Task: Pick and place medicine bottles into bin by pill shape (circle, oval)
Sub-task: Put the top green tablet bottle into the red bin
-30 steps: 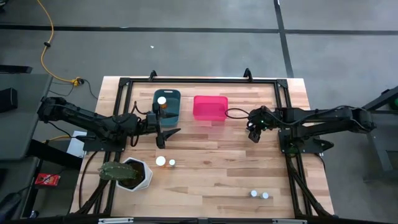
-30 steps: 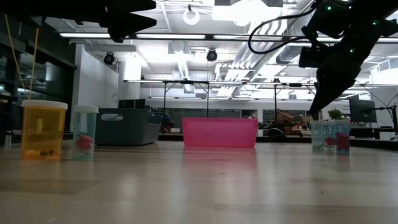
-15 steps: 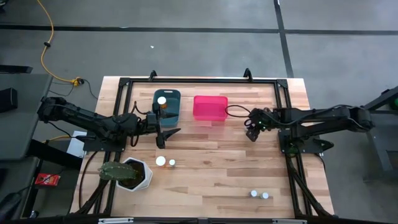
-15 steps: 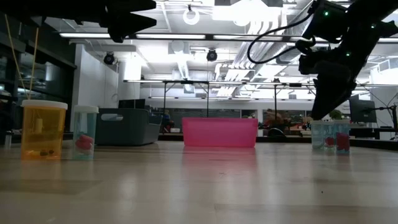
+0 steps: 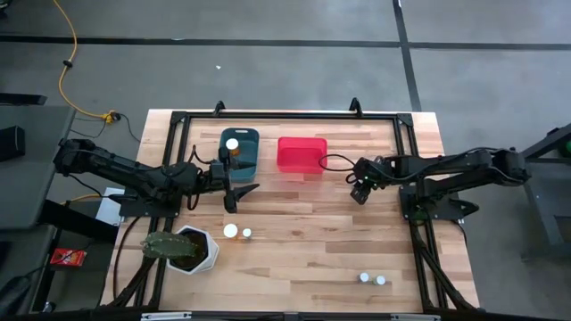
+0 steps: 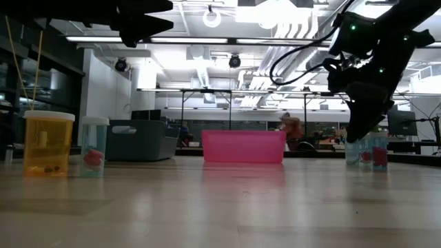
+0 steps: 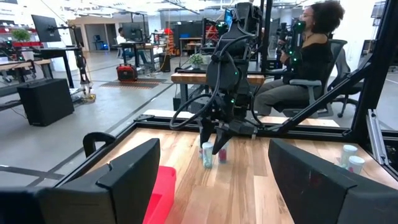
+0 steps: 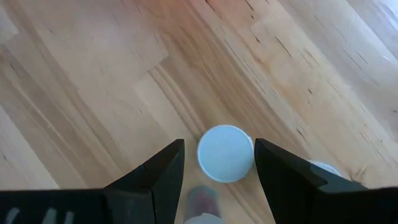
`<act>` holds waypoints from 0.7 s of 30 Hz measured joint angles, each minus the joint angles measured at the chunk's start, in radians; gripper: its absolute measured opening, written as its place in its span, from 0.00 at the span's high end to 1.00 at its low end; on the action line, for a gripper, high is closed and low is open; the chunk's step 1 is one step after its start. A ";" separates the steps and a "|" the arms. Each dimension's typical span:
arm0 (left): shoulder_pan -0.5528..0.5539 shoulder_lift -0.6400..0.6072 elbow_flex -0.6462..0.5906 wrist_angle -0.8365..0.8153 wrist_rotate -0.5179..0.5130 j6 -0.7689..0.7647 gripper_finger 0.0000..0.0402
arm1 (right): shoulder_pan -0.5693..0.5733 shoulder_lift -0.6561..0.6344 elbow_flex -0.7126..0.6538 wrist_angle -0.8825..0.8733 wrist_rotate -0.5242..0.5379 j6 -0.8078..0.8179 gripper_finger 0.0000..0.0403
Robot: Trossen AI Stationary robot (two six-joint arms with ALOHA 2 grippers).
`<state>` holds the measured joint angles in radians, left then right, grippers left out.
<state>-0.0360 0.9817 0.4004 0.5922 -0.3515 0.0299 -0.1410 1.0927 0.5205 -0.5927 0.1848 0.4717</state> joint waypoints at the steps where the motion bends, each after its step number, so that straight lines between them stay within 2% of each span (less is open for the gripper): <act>1: 0.000 0.000 0.000 0.000 0.000 0.000 0.28 | 0.000 0.001 0.000 0.003 0.000 0.000 0.53; 7: 0.000 0.000 0.000 0.000 0.000 0.000 0.28 | 0.000 0.000 0.016 0.006 0.002 0.000 0.56; 16: 0.000 0.000 0.000 -0.005 0.000 0.000 0.28 | 0.000 0.000 0.062 -0.046 0.003 0.000 0.74; 21: 0.000 0.000 0.000 -0.005 0.000 0.000 0.28 | 0.000 0.000 0.063 -0.043 -0.002 -0.001 0.79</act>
<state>-0.0360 0.9817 0.4004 0.5872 -0.3515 0.0298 -0.1410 1.0923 0.5838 -0.6362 0.1829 0.4711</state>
